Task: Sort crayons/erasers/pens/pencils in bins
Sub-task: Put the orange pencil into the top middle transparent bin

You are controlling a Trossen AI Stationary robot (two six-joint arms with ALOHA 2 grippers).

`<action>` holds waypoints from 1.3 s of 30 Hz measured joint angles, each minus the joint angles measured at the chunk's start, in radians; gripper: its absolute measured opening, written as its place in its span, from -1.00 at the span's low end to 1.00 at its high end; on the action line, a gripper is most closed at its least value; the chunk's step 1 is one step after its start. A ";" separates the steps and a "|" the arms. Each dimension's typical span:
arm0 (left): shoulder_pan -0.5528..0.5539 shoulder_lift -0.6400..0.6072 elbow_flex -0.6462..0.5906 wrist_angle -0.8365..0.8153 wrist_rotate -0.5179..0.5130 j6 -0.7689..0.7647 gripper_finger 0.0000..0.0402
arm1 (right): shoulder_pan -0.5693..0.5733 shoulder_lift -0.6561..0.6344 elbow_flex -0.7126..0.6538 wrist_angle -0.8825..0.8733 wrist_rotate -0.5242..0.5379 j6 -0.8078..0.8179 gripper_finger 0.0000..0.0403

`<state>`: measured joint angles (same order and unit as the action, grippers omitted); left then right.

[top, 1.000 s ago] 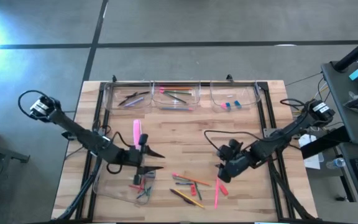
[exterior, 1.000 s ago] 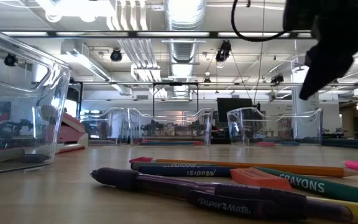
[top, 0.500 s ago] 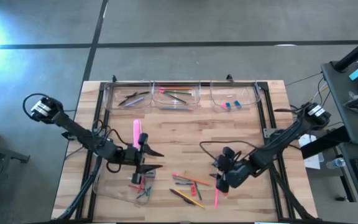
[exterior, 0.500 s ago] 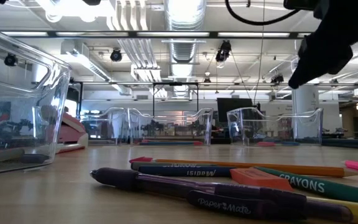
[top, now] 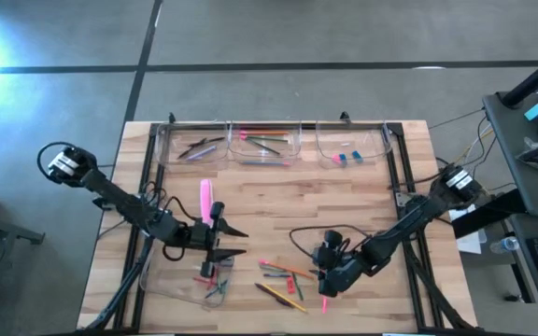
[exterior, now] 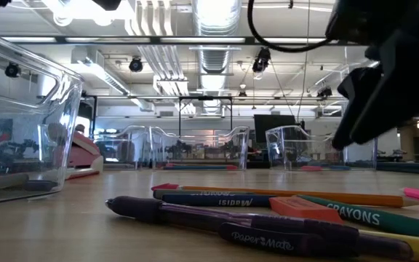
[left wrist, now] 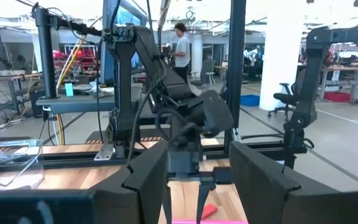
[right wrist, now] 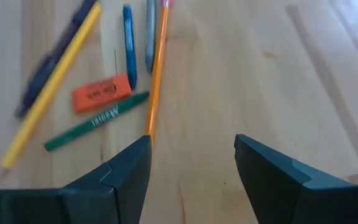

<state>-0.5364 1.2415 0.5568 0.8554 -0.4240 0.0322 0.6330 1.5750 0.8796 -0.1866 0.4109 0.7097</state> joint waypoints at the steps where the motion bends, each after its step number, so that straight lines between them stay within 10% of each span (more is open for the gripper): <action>1: 0.000 0.004 0.000 0.000 0.000 0.000 -0.20 | 0.004 0.014 0.000 0.006 0.000 -0.009 0.09; 15: 0.000 0.069 0.042 0.002 0.000 -0.002 -0.20 | 0.044 0.148 0.000 0.117 -0.048 -0.015 0.02; 32: 0.004 0.081 0.045 0.001 0.000 0.000 -0.20 | 0.041 0.163 0.002 0.093 -0.050 -0.013 -0.90; 39: 0.005 0.081 0.045 0.001 0.000 -0.001 -0.20 | -0.024 0.133 -0.004 0.070 -0.003 0.003 -0.93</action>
<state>-0.5312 1.3228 0.6018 0.8562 -0.4240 0.0315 0.6087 1.7079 0.8761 -0.1165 0.4078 0.7132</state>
